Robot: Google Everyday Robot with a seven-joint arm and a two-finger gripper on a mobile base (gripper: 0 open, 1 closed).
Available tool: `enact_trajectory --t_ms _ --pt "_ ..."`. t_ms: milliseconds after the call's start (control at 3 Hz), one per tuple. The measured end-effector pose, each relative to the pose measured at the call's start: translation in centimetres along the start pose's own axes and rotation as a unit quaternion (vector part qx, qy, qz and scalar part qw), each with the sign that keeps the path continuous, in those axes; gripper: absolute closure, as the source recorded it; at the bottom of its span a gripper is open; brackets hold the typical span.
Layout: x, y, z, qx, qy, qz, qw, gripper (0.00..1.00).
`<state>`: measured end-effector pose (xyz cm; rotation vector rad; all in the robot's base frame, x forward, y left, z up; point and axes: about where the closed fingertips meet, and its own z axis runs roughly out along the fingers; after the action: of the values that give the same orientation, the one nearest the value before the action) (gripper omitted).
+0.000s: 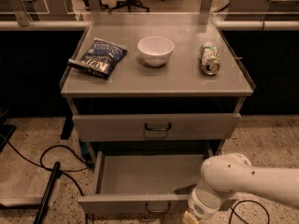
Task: Close middle drawer
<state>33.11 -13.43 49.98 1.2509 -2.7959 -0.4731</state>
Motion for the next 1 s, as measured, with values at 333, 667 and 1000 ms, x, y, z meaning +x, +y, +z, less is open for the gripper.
enact_trajectory --t_ms 333,667,1000 --pt "-0.1 -1.4 2.0 0.010 0.002 0.022 0.9997 1.00" --pt "-0.6 -4.4 4.9 0.038 0.005 0.052 0.9979 1.00" --pt "-1.3 -6.3 6.3 0.060 0.008 0.060 0.9964 1.00"
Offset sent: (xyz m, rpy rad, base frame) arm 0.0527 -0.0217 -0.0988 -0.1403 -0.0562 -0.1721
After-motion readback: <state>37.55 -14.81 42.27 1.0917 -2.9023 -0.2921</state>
